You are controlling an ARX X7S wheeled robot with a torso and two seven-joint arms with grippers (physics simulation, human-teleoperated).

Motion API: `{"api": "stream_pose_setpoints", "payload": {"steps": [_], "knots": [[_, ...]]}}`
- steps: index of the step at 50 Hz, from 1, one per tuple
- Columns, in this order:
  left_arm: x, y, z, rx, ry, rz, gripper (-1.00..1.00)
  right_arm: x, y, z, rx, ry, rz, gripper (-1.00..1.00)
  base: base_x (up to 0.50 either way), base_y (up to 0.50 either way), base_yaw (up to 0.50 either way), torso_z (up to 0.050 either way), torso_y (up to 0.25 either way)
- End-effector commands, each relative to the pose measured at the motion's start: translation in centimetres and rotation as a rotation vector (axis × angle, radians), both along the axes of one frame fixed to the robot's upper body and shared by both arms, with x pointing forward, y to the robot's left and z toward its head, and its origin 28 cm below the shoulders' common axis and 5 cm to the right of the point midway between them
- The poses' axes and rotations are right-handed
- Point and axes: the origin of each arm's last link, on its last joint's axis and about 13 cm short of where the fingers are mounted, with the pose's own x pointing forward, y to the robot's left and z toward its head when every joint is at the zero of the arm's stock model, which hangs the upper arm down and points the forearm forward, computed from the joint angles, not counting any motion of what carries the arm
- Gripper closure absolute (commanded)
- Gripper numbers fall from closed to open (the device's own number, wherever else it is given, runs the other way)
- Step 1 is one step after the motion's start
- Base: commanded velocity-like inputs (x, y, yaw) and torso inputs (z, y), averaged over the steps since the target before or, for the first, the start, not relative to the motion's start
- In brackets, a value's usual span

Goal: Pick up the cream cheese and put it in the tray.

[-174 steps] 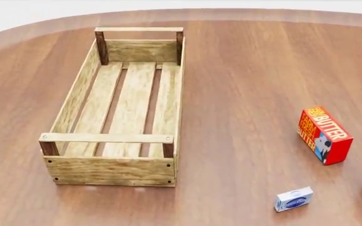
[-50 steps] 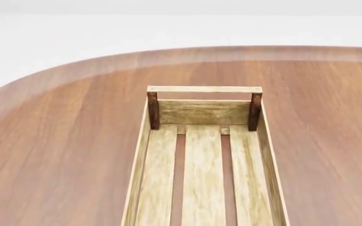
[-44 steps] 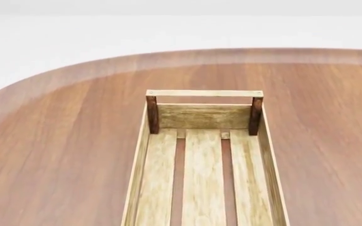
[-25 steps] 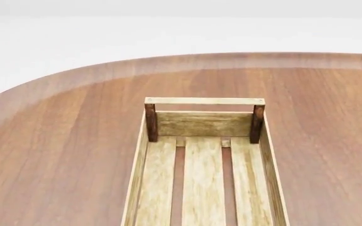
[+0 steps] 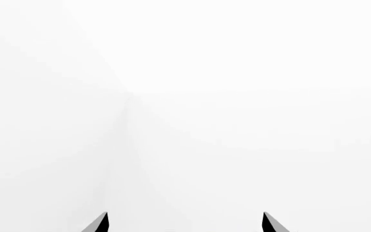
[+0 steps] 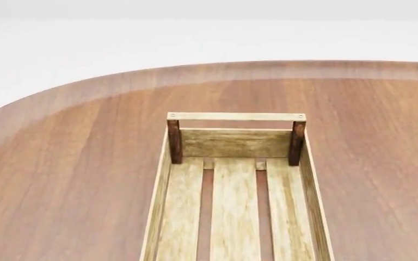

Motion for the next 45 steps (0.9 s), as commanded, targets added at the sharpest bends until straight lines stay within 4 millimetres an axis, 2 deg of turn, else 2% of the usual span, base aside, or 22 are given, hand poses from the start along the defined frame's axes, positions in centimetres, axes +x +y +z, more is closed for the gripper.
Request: {"api": "stream_pose_setpoints", "payload": {"steps": [1,13,23,30,38,45], "knots": [[0.1,0.1,0.0,-0.002,0.011,-0.002,-1.0,-0.2,-0.6,0.5,0.028,0.004,-0.063,-1.0,0.0,0.0,0.0,0.0,0.0],[0.1,0.6,0.3,-0.029,0.015,-0.001,-1.0,0.0,-1.8,1.8,0.056,0.028,-0.197,-1.0,0.0,0.0,0.0,0.0,0.0],[0.1,0.5,0.3,-0.028,0.016,-0.007,-1.0,-0.8,-3.3,3.1,0.135,0.042,-0.359,-1.0,0.0,0.0,0.0,0.0,0.0],[0.3,0.3,0.2,-0.013,0.033,-0.02,-1.0,-0.7,-4.7,3.0,0.194,0.118,-0.485,-1.0,0.0,0.0,0.0,0.0,0.0],[0.0,0.5,0.3,-0.024,0.019,-0.014,-1.0,-0.7,-5.3,2.9,0.234,0.169,-0.529,-1.0,0.0,0.0,0.0,0.0,0.0],[0.0,0.6,0.4,-0.026,0.018,-0.01,-1.0,-0.8,-6.7,3.1,0.324,0.246,-0.611,-1.0,0.0,0.0,0.0,0.0,0.0]]}}
